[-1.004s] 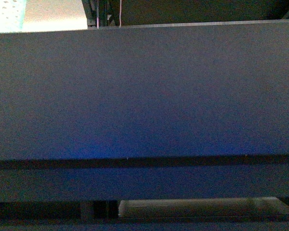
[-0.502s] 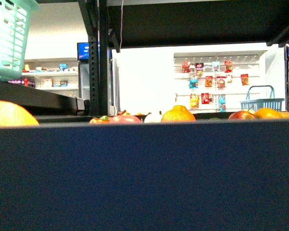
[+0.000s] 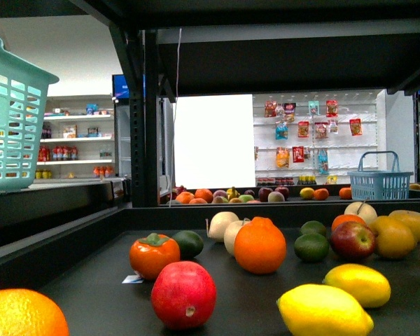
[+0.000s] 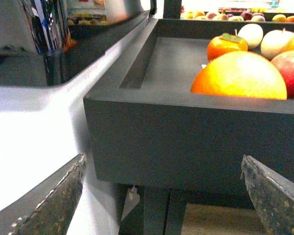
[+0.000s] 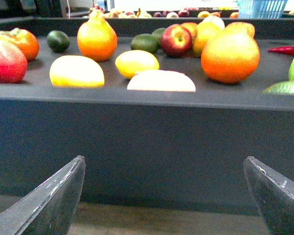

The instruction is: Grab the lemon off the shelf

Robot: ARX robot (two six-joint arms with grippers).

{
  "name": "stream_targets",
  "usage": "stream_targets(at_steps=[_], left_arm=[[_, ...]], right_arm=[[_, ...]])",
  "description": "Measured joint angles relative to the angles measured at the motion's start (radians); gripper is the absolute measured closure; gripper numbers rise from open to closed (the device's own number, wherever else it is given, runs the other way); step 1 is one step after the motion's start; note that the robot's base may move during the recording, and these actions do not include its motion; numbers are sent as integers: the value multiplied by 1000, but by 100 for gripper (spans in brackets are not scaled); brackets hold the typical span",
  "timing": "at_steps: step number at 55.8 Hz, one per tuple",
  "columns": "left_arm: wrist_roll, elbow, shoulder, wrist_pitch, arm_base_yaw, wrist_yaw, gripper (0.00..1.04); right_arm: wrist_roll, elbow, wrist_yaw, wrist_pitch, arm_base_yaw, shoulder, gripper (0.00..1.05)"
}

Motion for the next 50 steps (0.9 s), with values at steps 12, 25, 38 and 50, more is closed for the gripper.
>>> stream_targets(at_steps=[12, 25, 38, 50], left_arm=[[0, 0, 0, 0, 0, 1, 8], [0, 0, 0, 0, 0, 0, 8], [0, 0, 0, 0, 0, 0, 8], [0, 0, 0, 0, 0, 0, 8]], right_arm=[[0, 0, 0, 0, 0, 0, 7], [0, 0, 0, 0, 0, 0, 7], [0, 0, 0, 0, 0, 0, 7], [0, 0, 0, 0, 0, 0, 7]])
